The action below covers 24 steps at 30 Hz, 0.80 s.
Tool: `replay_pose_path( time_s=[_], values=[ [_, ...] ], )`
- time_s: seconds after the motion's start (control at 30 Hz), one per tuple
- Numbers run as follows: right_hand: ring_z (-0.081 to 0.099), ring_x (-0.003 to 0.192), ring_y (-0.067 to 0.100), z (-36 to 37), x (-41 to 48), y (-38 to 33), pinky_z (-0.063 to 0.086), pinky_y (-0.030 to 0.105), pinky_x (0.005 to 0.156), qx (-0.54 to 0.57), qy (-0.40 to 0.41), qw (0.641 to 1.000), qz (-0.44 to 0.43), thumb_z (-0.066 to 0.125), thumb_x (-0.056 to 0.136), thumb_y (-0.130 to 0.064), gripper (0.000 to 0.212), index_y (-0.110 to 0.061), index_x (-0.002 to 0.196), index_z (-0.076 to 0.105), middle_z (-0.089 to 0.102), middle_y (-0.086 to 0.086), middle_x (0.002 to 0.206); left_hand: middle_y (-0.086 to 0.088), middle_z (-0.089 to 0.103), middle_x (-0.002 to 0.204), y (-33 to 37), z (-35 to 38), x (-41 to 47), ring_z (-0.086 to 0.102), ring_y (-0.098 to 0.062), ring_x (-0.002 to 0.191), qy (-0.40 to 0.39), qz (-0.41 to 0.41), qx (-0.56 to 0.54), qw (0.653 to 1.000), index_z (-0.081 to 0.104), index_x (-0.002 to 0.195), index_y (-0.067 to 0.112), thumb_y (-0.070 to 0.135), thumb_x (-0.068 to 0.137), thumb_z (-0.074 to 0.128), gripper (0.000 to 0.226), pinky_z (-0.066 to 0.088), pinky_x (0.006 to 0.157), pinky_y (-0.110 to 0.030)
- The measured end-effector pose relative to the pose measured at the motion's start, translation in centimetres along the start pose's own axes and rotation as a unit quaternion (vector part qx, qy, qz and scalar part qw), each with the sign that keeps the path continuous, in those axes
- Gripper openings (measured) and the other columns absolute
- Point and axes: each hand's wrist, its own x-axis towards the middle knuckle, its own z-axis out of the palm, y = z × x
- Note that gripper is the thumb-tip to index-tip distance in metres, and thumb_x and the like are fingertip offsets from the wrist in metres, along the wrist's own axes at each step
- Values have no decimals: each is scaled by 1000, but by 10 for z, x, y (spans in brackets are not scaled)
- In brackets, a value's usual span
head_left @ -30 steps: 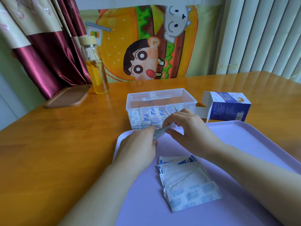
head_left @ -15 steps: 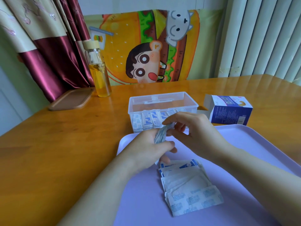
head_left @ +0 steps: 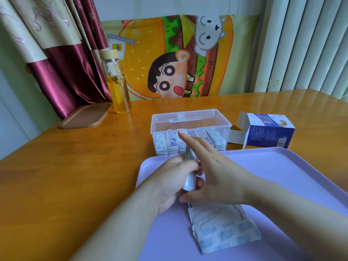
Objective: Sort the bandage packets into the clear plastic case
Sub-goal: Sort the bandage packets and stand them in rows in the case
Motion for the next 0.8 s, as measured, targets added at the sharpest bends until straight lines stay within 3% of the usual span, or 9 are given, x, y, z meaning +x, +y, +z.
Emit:
replay_pose_path(
  time_s=[0.1,0.2,0.27,0.33,0.4,0.47,0.53,0.6,0.8],
  values=[
    [43,101,1,1,1,2,48,25,84,-7,34,999,-16,80,63,-41,113,-37,148,6,31,-13,121,-6,59,61,1,0,-2,53,-20,61,-34,5,1,999,65,64,13,-6,85,43,36,37,53,-26],
    [42,101,3,2,0,3,44,21,87,-9,30,999,-35,78,61,-41,111,-37,147,8,32,-10,114,-2,56,63,2,2,-5,49,-16,58,-42,6,3,999,60,76,11,-4,87,44,25,34,53,-25],
    [49,89,-3,-5,3,3,43,11,82,89,40,995,-5,75,53,-47,107,-47,141,14,37,-11,108,1,52,64,3,0,-5,43,-11,51,-26,1,14,1000,60,85,12,2,89,47,17,30,53,-25],
    [55,84,-1,-18,8,6,44,15,80,246,54,967,49,75,51,-45,96,-46,136,31,50,-6,104,3,49,65,6,-4,-3,38,-9,48,-7,9,18,1000,61,92,13,7,84,56,11,30,49,-22],
    [55,84,14,-31,12,11,45,26,77,355,30,931,75,78,63,-33,66,-30,125,54,61,8,102,4,47,67,10,-10,-4,33,-9,47,-15,34,46,998,61,88,16,9,82,58,10,26,47,-19],
    [52,75,14,-37,15,9,40,26,68,387,17,918,79,74,75,-17,27,-18,100,67,66,7,89,4,48,71,14,-13,-5,30,-10,50,-37,54,94,993,60,89,18,10,86,54,10,24,48,-20],
    [47,68,15,-38,23,6,36,26,64,421,23,903,86,73,74,-12,10,-15,83,68,64,6,79,3,49,73,20,-15,-6,30,-9,51,-46,67,112,990,56,98,16,8,91,50,12,25,48,-19],
    [45,63,15,-40,32,0,36,24,62,457,38,884,91,71,73,-12,7,-13,79,67,59,5,72,4,50,74,29,-20,-1,33,-6,49,-24,92,130,987,52,110,16,9,94,47,17,29,48,-18],
    [55,56,7,-50,78,-12,42,15,54,538,19,834,118,57,87,-2,11,-2,97,61,61,6,71,4,53,77,70,-47,26,38,-4,51,43,187,235,953,40,134,25,18,97,47,39,33,52,-21]
  ],
)
